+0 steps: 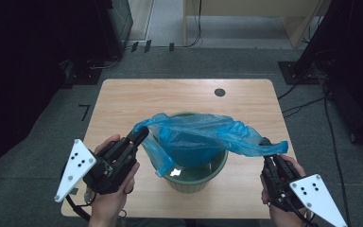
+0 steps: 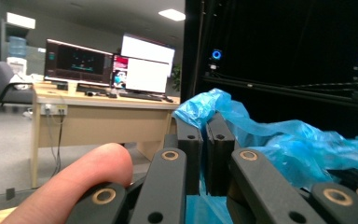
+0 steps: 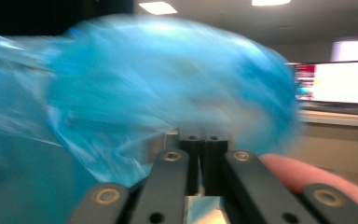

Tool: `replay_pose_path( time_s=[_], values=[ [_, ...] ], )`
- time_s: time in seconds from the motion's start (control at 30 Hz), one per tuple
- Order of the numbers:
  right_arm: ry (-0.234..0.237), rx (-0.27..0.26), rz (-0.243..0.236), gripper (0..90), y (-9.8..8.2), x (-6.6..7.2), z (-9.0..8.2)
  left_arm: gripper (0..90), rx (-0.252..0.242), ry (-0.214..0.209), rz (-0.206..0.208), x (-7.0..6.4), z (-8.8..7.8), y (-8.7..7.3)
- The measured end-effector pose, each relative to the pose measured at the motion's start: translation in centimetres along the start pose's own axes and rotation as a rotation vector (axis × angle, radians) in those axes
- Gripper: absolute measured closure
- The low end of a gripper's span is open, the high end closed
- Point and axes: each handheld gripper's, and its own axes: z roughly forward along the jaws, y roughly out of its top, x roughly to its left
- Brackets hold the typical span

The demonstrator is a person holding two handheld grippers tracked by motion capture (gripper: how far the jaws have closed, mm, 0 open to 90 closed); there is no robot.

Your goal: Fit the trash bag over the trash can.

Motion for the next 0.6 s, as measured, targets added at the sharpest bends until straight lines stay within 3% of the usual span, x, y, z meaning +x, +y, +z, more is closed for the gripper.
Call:
replay_pose_path(
  time_s=[0.13, 0.2, 0.27, 0.37, 0.43, 0.53, 0.6],
  values=[
    [0.111, -0.023, 0.050, 69.2, 0.4, 0.3, -0.2, 86.7, 0.006, -0.027, -0.006, -0.8, 0.8, -0.5],
    [0.189, -0.012, 0.103, 59.3, 0.5, 0.3, -0.1, 86.6, 0.015, -0.036, -0.002, -1.1, 1.1, -0.7],
    [0.231, -0.002, 0.145, 48.3, 0.5, 0.4, 0.1, 86.4, 0.016, -0.041, 0.000, -1.4, 1.4, -0.8],
    [0.232, 0.039, 0.180, 28.5, 0.4, 0.6, 0.6, 86.2, 0.016, -0.044, -0.003, -1.4, 1.6, -0.9],
    [0.226, 0.078, 0.176, 20.7, 0.2, 0.9, 1.1, 86.1, 0.012, -0.046, -0.010, -1.3, 1.6, -0.8],
    [0.233, 0.135, 0.134, 21.7, -0.4, 1.6, 1.7, 85.5, 0.010, -0.048, -0.016, -1.3, 1.6, -0.8],
    [0.206, 0.139, 0.084, 43.9, -0.9, 2.1, 2.0, 85.3, 0.012, -0.045, -0.012, -1.2, 1.5, -0.8]
  ],
)
